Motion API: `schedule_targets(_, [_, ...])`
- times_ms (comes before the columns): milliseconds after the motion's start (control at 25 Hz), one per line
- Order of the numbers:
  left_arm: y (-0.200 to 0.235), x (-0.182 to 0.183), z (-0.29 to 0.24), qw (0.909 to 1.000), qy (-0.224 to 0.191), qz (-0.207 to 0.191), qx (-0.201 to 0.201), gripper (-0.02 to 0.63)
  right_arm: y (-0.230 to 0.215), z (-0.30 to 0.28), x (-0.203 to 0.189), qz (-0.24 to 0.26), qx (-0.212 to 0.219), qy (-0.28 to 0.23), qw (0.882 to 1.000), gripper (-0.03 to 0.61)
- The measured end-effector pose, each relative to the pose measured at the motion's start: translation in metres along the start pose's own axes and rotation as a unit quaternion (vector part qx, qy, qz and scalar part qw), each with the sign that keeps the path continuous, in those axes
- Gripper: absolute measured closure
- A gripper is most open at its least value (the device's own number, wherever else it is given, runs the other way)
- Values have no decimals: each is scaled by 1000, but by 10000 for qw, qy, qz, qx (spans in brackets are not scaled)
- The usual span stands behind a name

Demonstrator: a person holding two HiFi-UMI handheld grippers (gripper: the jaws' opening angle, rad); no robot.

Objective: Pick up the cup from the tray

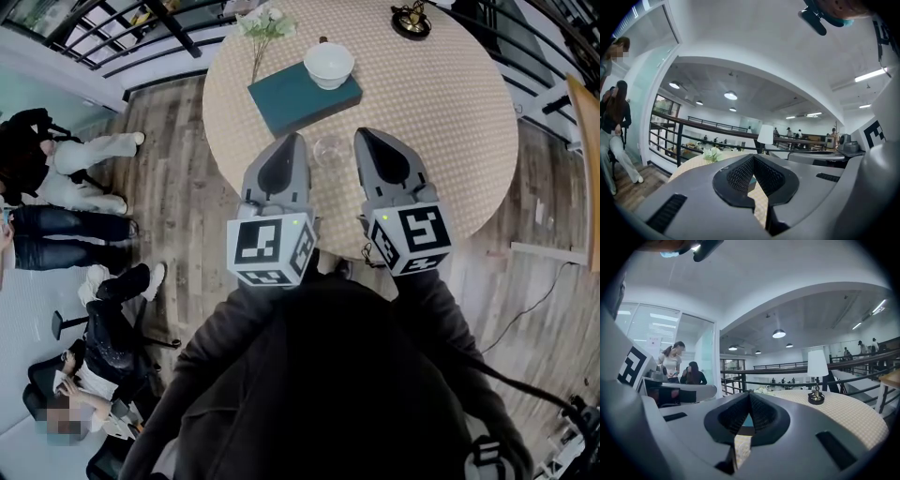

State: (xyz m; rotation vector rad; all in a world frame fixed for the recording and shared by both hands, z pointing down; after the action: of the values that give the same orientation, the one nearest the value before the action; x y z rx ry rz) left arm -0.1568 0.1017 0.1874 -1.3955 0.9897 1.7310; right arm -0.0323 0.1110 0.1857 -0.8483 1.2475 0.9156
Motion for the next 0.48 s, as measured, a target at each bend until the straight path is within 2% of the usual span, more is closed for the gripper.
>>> schedule_targets(320, [4, -2, -8, 10000, 2, -39, -16, 607, -1, -9, 1, -40, 50, -119, 9999, 572])
schedule_targets(480, [3, -3, 1, 9999, 151, 7, -10, 607, 9, -5, -13, -499, 118, 233, 9984, 571])
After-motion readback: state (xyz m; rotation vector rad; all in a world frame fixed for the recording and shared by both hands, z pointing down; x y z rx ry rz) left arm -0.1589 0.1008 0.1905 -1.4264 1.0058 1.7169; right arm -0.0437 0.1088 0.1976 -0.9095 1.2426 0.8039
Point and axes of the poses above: the fingertips, and each gripper's own axes: z backward along the fingers, y to its left, x out of its top, the point moved 4 cm from there along z, backward along the fingers, and after that the axes turned 14 degrees about -y, right-handed, at the moved point
